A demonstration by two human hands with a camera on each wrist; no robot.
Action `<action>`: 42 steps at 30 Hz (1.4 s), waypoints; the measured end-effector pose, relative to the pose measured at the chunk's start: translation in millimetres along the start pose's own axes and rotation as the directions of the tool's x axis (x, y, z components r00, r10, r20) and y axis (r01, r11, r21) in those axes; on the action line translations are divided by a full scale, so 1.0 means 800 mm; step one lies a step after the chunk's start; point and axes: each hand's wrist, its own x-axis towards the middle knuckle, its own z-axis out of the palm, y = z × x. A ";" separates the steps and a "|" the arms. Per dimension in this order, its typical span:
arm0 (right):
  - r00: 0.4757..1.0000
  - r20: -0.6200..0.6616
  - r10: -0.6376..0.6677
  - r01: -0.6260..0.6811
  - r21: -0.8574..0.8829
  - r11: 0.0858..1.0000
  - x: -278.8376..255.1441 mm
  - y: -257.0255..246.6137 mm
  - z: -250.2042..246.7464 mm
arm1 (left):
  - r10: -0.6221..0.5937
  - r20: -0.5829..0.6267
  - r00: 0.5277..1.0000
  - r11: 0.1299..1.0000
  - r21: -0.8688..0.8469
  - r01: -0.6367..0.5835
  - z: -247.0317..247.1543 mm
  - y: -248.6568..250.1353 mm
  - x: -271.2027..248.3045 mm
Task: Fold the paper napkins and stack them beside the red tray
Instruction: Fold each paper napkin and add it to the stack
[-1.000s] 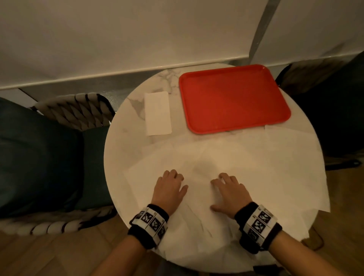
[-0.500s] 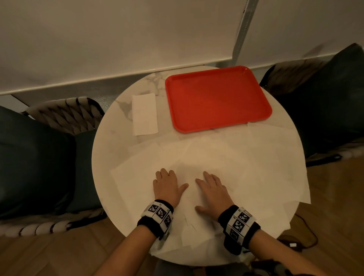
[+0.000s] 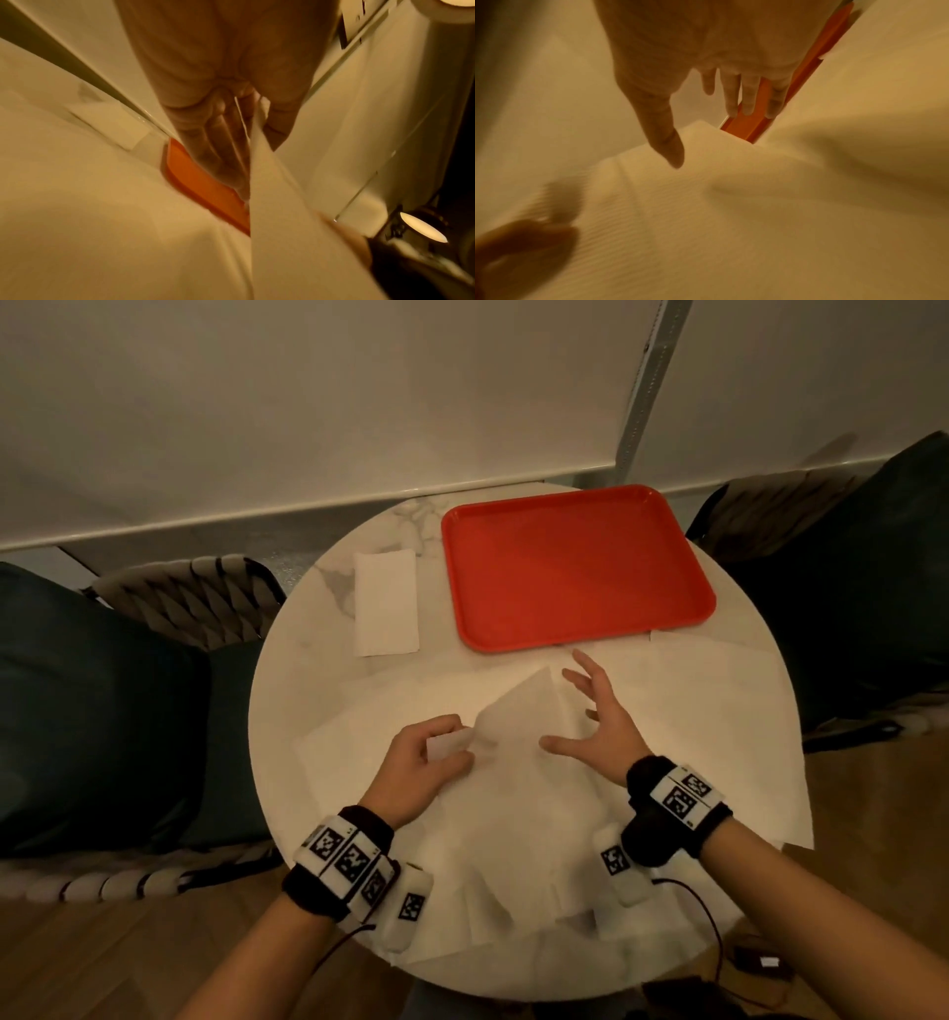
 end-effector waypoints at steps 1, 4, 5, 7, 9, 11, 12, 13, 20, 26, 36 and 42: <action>0.999 0.040 0.026 -0.025 -0.016 1.000 0.003 -0.003 -0.001 | 0.009 -0.005 1.000 1.000 -0.024 -0.010 -0.007 0.005 -0.002; 0.975 0.181 0.129 -0.139 0.040 0.990 0.004 -0.011 0.002 | 0.008 -0.082 0.997 0.998 -0.068 -0.013 -0.025 0.006 -0.008; 0.963 0.221 0.155 -0.178 0.089 0.980 0.002 -0.013 0.005 | -0.013 -0.126 0.992 0.997 -0.071 0.004 -0.030 0.003 -0.010; 0.959 0.206 0.193 -0.222 0.129 0.966 -0.003 -0.012 0.016 | -0.124 -0.213 0.969 0.992 -0.060 0.113 -0.036 -0.009 -0.017; 0.970 0.111 0.218 -0.232 0.124 0.965 -0.004 -0.007 0.027 | -0.296 -0.233 0.926 0.954 -0.021 0.299 -0.035 -0.027 -0.024; 0.972 0.030 0.233 -0.235 0.115 0.965 -0.005 -0.002 0.036 | -0.435 -0.205 0.877 0.898 -0.027 0.439 -0.025 -0.037 -0.033; 0.975 0.004 0.224 -0.223 0.111 0.968 -0.006 -0.003 0.041 | -0.470 -0.189 0.862 0.883 -0.082 0.463 -0.018 -0.037 -0.038; 0.979 -0.016 0.203 -0.200 0.106 0.974 -0.008 -0.004 0.044 | -0.481 -0.195 0.855 0.876 -0.139 0.461 -0.011 -0.036 -0.041; 0.992 -0.024 -0.125 0.122 -0.110 0.986 -0.020 -0.050 0.075 | -0.392 -0.236 0.889 0.892 -0.333 0.305 0.008 0.001 -0.034; 0.962 0.160 -0.220 0.247 -0.176 0.953 -0.030 -0.097 0.114 | -0.366 -0.140 0.920 0.799 -0.554 0.233 -0.012 0.008 -0.019; 0.988 -0.007 -0.157 0.155 -0.131 0.979 0.029 -0.110 0.113 | -0.243 -0.250 0.937 0.917 -0.376 0.137 -0.078 0.001 0.006; 0.986 0.137 -0.096 0.063 0.229 0.971 0.111 -0.134 0.122 | -0.231 -0.163 0.959 0.933 -0.317 0.171 -0.148 0.004 0.077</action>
